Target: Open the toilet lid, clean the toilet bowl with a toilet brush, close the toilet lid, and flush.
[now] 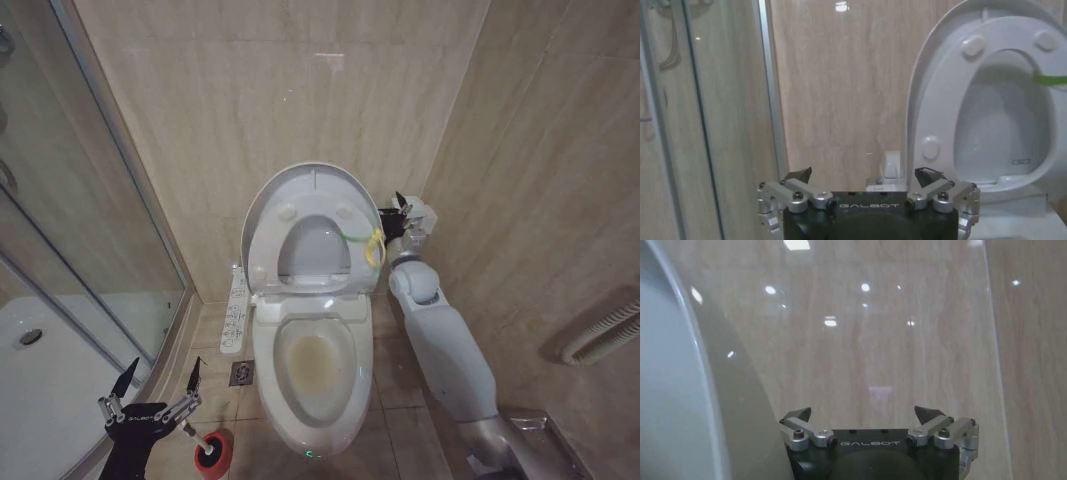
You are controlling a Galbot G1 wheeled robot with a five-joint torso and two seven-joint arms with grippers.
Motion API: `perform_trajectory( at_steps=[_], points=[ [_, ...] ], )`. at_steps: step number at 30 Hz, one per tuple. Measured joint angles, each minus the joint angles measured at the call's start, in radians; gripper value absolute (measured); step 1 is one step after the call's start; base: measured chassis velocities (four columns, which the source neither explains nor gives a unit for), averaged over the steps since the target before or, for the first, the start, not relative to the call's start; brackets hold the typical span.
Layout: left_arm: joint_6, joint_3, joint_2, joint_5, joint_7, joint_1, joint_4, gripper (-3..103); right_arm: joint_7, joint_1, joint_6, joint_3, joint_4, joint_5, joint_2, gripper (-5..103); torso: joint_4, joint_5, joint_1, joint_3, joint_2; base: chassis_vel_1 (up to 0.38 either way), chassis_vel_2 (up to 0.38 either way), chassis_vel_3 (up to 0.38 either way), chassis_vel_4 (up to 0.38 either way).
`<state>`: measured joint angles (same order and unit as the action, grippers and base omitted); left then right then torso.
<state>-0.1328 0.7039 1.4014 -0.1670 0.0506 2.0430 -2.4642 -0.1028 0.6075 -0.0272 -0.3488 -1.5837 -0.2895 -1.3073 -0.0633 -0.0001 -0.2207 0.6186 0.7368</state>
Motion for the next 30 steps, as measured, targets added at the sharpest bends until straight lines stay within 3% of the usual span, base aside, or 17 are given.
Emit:
perform_trajectory(
  at_steps=[6,9,15,17,20,21,24,25,30],
  points=[
    [0.0,0.0,0.0,0.0,0.0,0.0,0.0,100,-0.022,0.12,-0.024,-0.007,-0.152,-0.033,0.078,100,0.0,0.0,0.0,0.0,0.0,0.0,0.0,0.0,0.0],
    [0.0,0.0,0.0,0.0,0.0,0.0,0.0,100,-0.034,0.261,-0.038,-0.044,-0.283,-0.061,0.135,100,-0.0009,0.0004,0.0,0.0,0.0,0.0,0.0,0.0,0.0],
    [0.0,0.0,0.0,0.0,0.0,0.0,0.0,100,-0.048,0.406,-0.051,-0.104,-0.421,-0.098,0.181,100,-0.0008,0.0004,0.0,0.0,0.0,0.0,0.0,0.0,0.0],
    [0.0,0.0,0.0,0.0,0.0,0.0,0.0,100,-0.073,0.488,-0.065,-0.127,-0.494,-0.17,0.203,100,-0.0006,0.0002,0.0,0.0,0.0,0.0,0.0,0.0,0.0],
    [0.0,0.0,0.0,0.0,0.0,0.0,0.0,100,-0.107,0.572,-0.112,-0.149,-0.572,-0.255,0.211,100,-0.0013,0.0003,0.0,0.0,0.0,0.0,0.0,0.0,0.0],
    [0.0,0.0,0.0,0.0,0.0,0.0,0.0,100,-0.12,0.624,-0.13,-0.164,-0.612,-0.275,0.212,100,-0.0001,-0.0002,0.0,0.0,0.0,0.0,0.0,0.0,0.0],
    [0.0,0.0,0.0,0.0,0.0,0.0,0.0,100,-0.133,0.696,-0.16,-0.175,-0.661,-0.28,0.208,100,-0.0013,0.0002,0.0,0.0,0.0,0.0,0.0,0.0,0.0],
    [0.0,0.0,0.0,0.0,0.0,0.0,0.0,100,-0.144,0.731,-0.176,-0.181,-0.692,-0.28,0.201,100,-0.0004,0.0001,0.0,0.0,0.0,0.0,0.0,0.0,0.0],
    [0.0,0.0,0.0,0.0,0.0,0.0,0.0,100,-0.165,0.825,-0.214,-0.199,-0.76,-0.274,0.162,100,-0.0005,0.0,0.0,0.0,0.0,0.0,0.0,0.0,0.0]
  ],
)
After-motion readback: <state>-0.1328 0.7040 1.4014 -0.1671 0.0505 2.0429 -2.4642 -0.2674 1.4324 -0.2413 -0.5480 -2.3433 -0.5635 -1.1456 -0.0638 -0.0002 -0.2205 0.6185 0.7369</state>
